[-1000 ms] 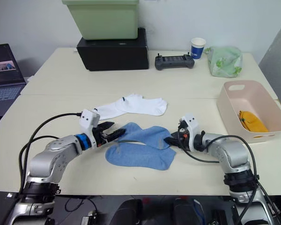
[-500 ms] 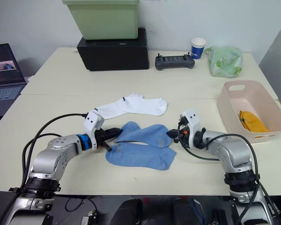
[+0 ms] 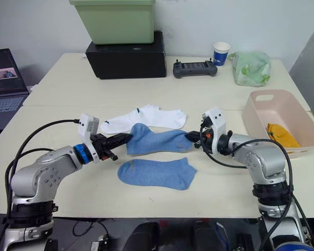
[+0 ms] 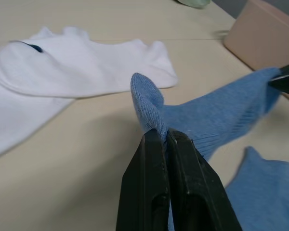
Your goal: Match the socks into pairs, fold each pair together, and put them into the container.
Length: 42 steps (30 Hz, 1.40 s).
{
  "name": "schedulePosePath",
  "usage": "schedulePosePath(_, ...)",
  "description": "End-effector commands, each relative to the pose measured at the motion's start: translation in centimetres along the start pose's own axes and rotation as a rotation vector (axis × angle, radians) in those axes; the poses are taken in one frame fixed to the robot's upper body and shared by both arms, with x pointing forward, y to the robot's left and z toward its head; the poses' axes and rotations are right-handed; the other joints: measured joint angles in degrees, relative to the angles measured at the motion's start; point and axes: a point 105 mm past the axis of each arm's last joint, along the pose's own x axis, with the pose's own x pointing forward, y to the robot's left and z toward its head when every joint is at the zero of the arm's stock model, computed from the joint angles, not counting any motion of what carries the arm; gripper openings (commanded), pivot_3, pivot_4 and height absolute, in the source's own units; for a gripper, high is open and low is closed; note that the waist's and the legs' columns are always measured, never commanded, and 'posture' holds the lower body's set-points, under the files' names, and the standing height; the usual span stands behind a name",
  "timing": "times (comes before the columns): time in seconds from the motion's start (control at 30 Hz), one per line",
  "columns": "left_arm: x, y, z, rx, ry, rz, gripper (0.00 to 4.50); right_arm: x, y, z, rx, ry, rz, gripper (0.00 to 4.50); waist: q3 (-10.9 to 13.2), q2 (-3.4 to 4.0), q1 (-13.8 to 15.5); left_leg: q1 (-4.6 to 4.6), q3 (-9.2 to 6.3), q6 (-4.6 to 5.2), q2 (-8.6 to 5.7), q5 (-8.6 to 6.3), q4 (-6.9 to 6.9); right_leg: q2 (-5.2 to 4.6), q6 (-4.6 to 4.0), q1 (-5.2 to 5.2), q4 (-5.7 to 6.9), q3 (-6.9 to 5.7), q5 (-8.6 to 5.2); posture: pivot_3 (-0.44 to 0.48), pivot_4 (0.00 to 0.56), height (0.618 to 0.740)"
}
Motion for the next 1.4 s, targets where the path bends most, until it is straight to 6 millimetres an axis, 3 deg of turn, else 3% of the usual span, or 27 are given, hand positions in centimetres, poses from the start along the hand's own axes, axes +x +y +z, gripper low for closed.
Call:
schedulePosePath(0.03, -0.6, -3.5, -0.5, -0.075, -0.003, -0.063, 0.01, 0.1, -0.6, 2.5, -0.054, -0.051, 0.017, 0.00, 0.00, 0.00, -0.17, 0.00, -0.02, 0.00, 0.02, 0.00, 0.01, 0.00, 0.00, 0.00, -0.01, 0.00, 0.00, 0.000, 0.150, 0.740)
schedulePosePath(0.27, -0.3, -6.6, -4.1, -0.288, -0.014, 0.008, 0.01, 2.8, -0.6, 1.7, -0.133, 0.058, 0.103, 0.00, -0.01, -0.01, -0.10, 0.01, -0.06, 0.00, -0.01, 0.00, 0.04, -0.02, 0.00, 0.06, -0.01, -0.05, 0.00, 0.000, 0.150, 0.740)
schedulePosePath(0.43, -0.7, -6.5, -6.1, -0.294, 0.033, 0.100, 0.01, 4.6, 0.0, 0.0, -0.181, 0.133, 0.155, 0.00, -0.01, -0.01, -0.10, 0.02, -0.08, 0.00, 0.00, 0.00, 0.04, 0.00, -0.01, 0.05, 0.01, -0.06, 0.00, 0.000, 0.150, 0.740)
schedulePosePath(0.5, -1.0, -6.5, -6.5, -0.295, 0.032, 0.121, 0.49, 5.0, 0.0, -0.1, -0.192, 0.124, 0.154, 0.00, -0.01, -0.01, -0.14, 0.03, -0.06, -0.01, 0.00, 0.00, 0.04, 0.00, -0.01, 0.05, 0.00, -0.04, 0.00, 0.000, 0.150, 0.740)
schedulePosePath(0.6, -1.5, -7.0, -6.5, -0.289, 0.023, 0.112, 1.30, 5.2, 0.0, 0.5, -0.189, 0.084, 0.155, 0.63, -0.01, -0.01, -0.09, 0.03, -0.06, -0.01, -0.01, 0.01, 0.03, -0.01, -0.01, 0.05, 0.00, -0.03, 0.00, 0.000, 0.150, 0.740)
schedulePosePath(0.7, -2.8, -7.8, -6.0, -0.186, 0.055, 0.034, 2.33, 4.6, 0.2, 1.5, -0.195, 0.040, 0.164, 1.69, -0.01, -0.01, -0.10, 0.03, -0.07, -0.02, 0.00, 0.01, 0.03, 0.00, -0.01, 0.05, -0.01, -0.05, 0.00, 0.000, 0.150, 0.740)
schedulePosePath(0.8, -4.8, -8.2, -4.0, -0.106, 0.079, -0.149, 3.27, 3.0, 0.2, 1.9, -0.203, 0.005, 0.166, 2.72, -0.01, -0.01, 0.09, 0.03, -0.06, -0.15, -0.01, 0.08, -0.03, 0.00, -0.01, 0.03, -0.02, -0.05, 0.00, 0.000, 0.150, 0.740)
schedulePosePath(0.87, -5.4, -7.3, -2.1, -0.064, 0.074, -0.197, 3.32, 2.0, 0.4, 2.0, -0.195, -0.015, 0.172, 3.39, -0.01, -0.01, 0.41, 0.03, -0.11, -0.18, -0.01, 0.10, -0.03, 0.00, -0.02, 0.03, -0.03, -0.13, 0.00, 0.000, 0.150, 0.740)
schedulePosePath(0.97, -5.1, -5.4, 0.0, 0.027, 0.073, -0.188, 3.32, 0.8, 0.5, 2.2, -0.189, -0.038, 0.161, 3.39, 0.00, 0.00, 0.71, 0.06, -0.09, -0.17, -0.05, 0.09, -0.03, -0.01, -0.02, 0.07, -0.03, -0.13, -0.01, 0.000, 0.150, 0.740)
schedulePosePath(1.0, -4.7, -4.9, 0.5, 0.059, 0.070, -0.189, 3.32, 0.6, 0.7, 2.3, -0.192, -0.044, 0.168, 3.39, 0.00, 0.00, 0.62, 0.06, -0.06, -0.16, -0.07, 0.09, -0.03, 0.01, -0.01, 0.06, -0.03, -0.12, -0.01, 0.000, 0.150, 0.740)
schedulePosePath(1.1, 0.2, -2.2, 2.7, 0.209, 0.021, -0.162, 3.32, -1.2, 3.3, 0.3, -0.247, -0.006, 0.302, 3.39, 0.01, 0.02, 1.35, 0.05, -0.05, -0.16, -0.19, 0.09, -0.04, 0.07, 0.01, 0.11, -0.09, -0.16, -0.02, 0.000, 0.150, 0.740)
schedulePosePath(1.23, 4.6, -1.7, 4.1, 0.267, -0.006, -0.204, 3.32, -2.1, 4.4, -2.1, -0.284, 0.074, 0.361, 3.39, 0.02, -0.05, 1.28, -0.05, -0.02, -0.15, -0.11, 0.09, 0.01, 0.20, 0.02, 0.08, -0.19, -0.29, -0.01, 0.000, 0.150, 0.740)
schedulePosePath(1.4, 10.1, -1.5, 4.3, 0.352, 0.047, -0.256, 3.32, -2.0, 5.1, -2.9, -0.272, 0.073, 0.339, 3.39, 0.04, -0.08, 0.53, -0.05, 0.02, -0.16, -0.12, 0.09, 0.01, 0.27, 0.02, -0.02, -0.10, -0.20, -0.01, 0.000, 0.150, 0.740)
